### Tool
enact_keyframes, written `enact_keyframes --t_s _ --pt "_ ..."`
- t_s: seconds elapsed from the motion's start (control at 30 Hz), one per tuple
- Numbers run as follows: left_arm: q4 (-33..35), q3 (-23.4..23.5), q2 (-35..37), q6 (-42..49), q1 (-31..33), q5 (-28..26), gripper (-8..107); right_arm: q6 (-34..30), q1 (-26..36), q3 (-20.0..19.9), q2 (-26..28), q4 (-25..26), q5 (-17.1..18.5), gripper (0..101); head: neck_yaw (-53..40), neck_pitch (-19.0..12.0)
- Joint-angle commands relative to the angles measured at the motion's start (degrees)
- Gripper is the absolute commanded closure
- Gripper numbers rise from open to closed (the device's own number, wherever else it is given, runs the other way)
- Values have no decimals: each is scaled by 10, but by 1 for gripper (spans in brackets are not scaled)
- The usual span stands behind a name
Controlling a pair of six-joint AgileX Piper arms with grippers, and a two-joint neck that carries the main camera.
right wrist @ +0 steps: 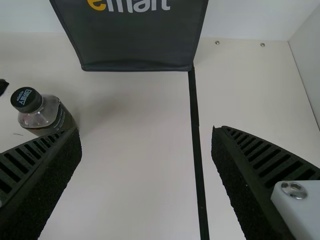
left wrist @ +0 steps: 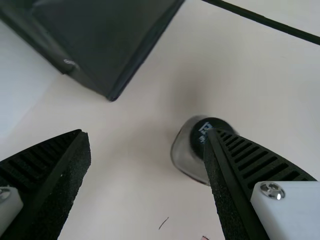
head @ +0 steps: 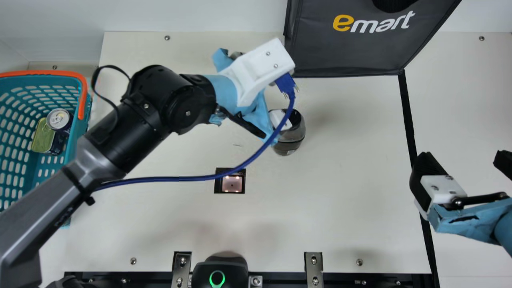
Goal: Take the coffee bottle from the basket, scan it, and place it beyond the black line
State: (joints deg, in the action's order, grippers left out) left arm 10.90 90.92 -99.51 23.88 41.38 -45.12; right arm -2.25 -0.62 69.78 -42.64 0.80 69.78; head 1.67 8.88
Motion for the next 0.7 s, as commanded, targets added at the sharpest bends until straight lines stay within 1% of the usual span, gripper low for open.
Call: enact_keyframes --t_s 0.0,0.33,0.67 --pt "-14 -6 9 -31 -7 4 9 0 0 0 0 0 0 10 -1 -10" --pt "-70 -55 65 -117 -59 23 9 0 0 0 0 0 -1 10 -1 -10" --pt "-115 -111 126 -172 -128 32 9 0 0 0 0 0 -1 10 -1 -10"
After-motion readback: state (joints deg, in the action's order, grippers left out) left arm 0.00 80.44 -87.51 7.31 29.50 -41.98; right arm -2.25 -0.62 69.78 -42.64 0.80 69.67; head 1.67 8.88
